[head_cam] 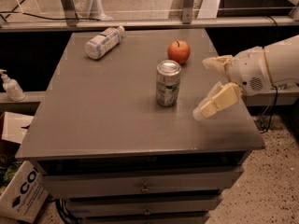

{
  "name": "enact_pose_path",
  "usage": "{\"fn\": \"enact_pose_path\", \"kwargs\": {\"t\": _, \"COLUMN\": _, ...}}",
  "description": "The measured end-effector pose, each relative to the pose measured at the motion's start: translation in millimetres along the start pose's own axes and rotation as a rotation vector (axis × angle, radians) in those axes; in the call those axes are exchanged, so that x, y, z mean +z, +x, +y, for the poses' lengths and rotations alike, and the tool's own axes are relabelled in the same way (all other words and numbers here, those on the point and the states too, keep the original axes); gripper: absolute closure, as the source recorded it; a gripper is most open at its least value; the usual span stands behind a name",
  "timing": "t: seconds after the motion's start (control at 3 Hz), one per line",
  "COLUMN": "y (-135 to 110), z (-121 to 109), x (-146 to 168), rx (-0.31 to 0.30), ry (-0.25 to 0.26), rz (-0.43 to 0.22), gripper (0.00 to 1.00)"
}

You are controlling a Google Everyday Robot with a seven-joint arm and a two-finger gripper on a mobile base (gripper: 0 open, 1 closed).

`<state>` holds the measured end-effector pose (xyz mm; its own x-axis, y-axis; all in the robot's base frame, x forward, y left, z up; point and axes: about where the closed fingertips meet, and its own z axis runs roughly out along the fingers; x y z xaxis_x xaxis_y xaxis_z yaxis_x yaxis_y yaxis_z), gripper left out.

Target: Move 7up can near blue plastic bottle

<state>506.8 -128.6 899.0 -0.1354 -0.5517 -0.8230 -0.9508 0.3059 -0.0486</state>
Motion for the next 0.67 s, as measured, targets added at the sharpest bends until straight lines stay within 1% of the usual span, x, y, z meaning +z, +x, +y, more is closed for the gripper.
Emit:
{"fn": "enact_pose_path", "kwargs": {"t": 0.33, "y": -1.5, "z": 0.8, "x": 4.1, "rx": -0.001, "ry": -0.004, "rz": -0.007, "gripper": 0.00}}
{"fn": "enact_pose_path", "kwargs": {"t": 0.67, "y": 1.3, "z": 2.9, "x": 3.5, "rx": 0.009, "ry": -0.005, "rz": -0.037, "gripper": 0.00}}
